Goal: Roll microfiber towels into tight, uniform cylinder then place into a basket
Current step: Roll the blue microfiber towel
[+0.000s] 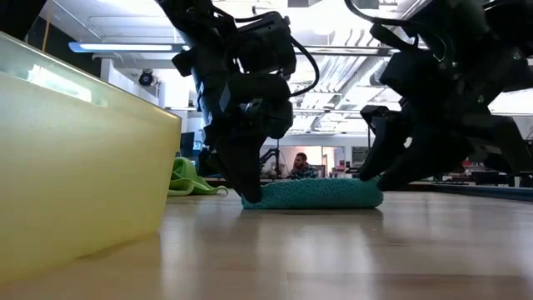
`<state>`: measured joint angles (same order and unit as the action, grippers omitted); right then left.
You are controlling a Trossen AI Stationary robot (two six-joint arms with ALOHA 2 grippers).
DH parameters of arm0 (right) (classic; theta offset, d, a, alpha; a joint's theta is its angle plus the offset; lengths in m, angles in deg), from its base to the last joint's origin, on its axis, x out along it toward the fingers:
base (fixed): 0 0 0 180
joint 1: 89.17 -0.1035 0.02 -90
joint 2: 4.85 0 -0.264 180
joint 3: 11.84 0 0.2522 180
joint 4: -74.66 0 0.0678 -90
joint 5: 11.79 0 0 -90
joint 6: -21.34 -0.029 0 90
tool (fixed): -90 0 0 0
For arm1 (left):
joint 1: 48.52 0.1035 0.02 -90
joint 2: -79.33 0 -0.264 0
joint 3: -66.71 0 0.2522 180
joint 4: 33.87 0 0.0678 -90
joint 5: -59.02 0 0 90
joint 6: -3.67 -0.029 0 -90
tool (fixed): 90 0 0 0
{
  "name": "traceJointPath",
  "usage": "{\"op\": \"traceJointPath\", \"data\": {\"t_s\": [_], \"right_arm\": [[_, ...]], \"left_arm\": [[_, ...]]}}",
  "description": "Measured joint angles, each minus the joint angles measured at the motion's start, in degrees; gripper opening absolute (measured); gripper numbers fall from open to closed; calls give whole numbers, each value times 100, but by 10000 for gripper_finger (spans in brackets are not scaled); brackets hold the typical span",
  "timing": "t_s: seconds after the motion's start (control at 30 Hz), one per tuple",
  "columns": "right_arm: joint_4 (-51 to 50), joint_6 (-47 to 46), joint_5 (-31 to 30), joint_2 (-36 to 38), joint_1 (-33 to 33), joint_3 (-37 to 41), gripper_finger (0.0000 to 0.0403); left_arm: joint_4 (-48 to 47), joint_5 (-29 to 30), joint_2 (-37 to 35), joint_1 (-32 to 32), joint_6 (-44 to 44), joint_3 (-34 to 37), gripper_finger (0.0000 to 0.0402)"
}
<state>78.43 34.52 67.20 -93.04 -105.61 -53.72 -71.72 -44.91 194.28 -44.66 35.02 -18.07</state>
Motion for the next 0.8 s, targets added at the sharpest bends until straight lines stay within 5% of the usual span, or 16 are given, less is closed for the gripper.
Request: {"op": "traceJointPath", "data": {"t_s": [0.47, 0.8], "right_arm": [[-483, -66, 195, 10, 346, 0, 156], [-1051, -691, 9, 945, -15, 0, 156]], "left_arm": [[149, 7, 15, 0, 252, 4, 1], [145, 22, 15, -1, 303, 4, 1]]}}
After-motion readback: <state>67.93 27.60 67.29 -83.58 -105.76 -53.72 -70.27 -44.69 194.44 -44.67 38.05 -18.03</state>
